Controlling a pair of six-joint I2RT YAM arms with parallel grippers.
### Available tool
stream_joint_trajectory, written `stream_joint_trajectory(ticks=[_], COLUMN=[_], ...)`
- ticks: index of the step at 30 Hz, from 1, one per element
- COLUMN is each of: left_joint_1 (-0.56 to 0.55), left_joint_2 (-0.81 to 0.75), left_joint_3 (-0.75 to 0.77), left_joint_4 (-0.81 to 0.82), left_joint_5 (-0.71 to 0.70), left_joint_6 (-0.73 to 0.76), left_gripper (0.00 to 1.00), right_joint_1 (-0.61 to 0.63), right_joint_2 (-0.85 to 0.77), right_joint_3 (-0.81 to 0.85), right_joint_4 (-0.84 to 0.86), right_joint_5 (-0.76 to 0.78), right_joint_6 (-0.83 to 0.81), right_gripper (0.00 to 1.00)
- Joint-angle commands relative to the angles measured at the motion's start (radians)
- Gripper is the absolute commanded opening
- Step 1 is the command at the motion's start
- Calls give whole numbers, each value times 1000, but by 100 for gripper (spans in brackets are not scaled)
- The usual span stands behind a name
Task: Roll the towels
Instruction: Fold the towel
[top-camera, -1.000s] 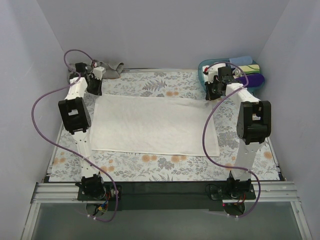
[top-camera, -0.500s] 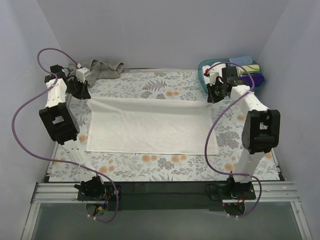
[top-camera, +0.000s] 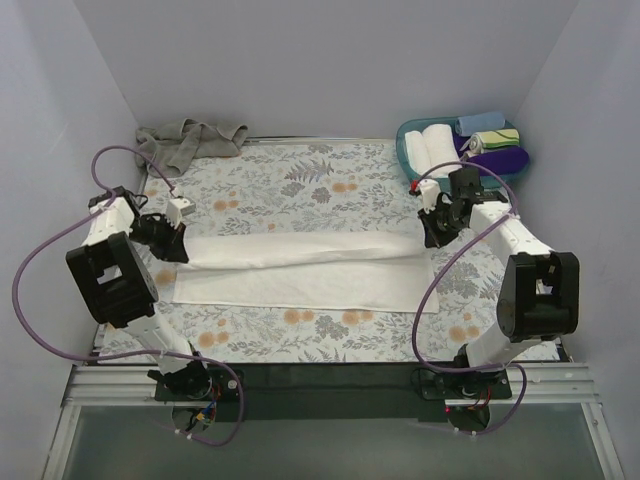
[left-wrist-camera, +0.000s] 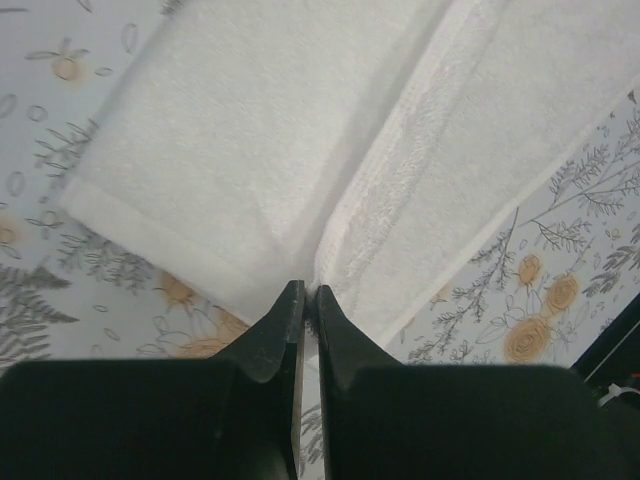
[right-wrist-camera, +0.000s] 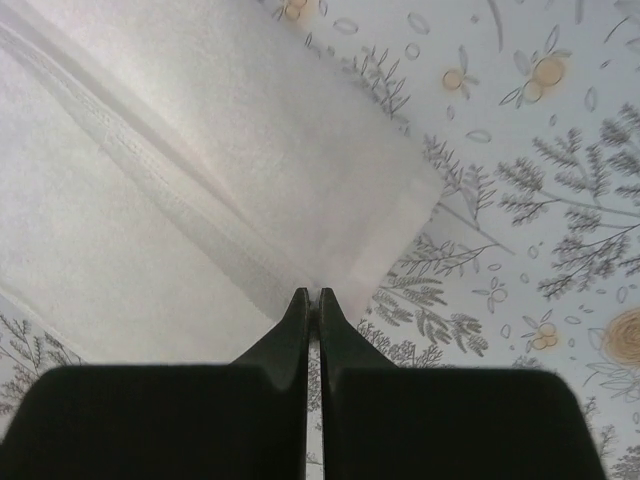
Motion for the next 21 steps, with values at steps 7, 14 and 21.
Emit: stream_joint_trajectory(ticks=[7, 14, 21], left_joint_1=[4, 9, 35], left_joint_2=[-74, -34, -70], left_joint_3=[-200, -85, 26], left_joint_4=[227, 178, 37], left_joint_5=[-134, -109, -105], left_joint_6=[-46, -82, -14], left_gripper=[0, 0, 0], right_joint_1=[-7, -11, -11], right_joint_2=[7, -22, -107], right_joint_3=[-127, -79, -59], right_joint_4=[16, 6, -80], right_joint_5=[23, 58, 34], right_joint_6=[-26, -28, -60], right_gripper=[1, 1, 1])
